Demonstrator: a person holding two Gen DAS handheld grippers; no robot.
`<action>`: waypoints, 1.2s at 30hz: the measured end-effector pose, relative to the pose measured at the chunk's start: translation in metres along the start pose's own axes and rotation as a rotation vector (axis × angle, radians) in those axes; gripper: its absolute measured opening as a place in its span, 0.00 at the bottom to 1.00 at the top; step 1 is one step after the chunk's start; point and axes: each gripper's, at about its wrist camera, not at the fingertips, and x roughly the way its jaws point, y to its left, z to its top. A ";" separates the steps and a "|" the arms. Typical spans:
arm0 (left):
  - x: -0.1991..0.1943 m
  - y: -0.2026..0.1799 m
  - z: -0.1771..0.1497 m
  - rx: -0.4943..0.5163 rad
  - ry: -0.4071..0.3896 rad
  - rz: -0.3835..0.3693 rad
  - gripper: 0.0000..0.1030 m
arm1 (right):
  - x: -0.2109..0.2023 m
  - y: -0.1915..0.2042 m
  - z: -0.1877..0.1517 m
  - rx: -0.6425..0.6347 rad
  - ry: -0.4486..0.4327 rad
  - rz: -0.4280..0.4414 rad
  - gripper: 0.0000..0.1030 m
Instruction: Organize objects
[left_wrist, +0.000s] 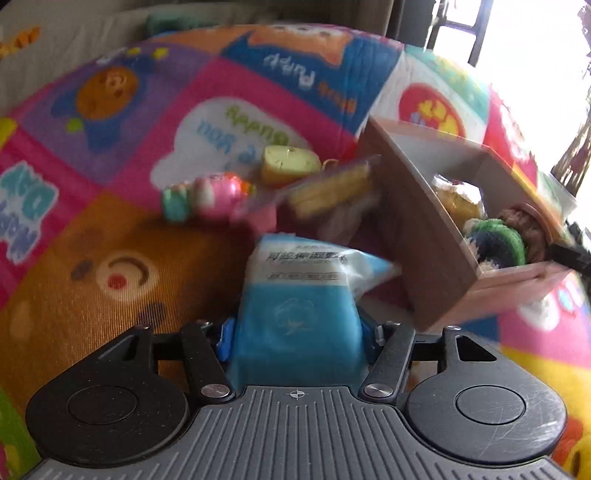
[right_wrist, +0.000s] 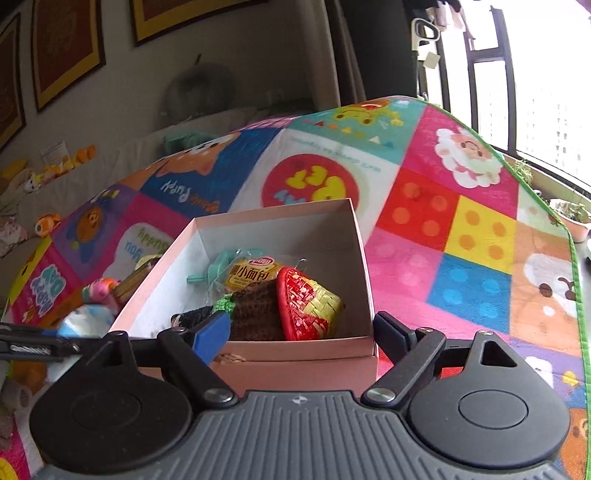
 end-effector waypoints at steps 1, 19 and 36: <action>0.000 -0.003 -0.002 0.023 -0.002 0.011 0.61 | -0.005 0.004 -0.002 -0.013 -0.016 -0.012 0.83; -0.069 0.089 -0.068 -0.286 -0.142 -0.028 0.56 | 0.002 0.185 -0.061 -0.610 0.173 0.372 0.71; -0.065 0.026 -0.082 -0.116 -0.159 -0.098 0.57 | -0.034 0.073 -0.069 -0.333 0.251 0.110 0.50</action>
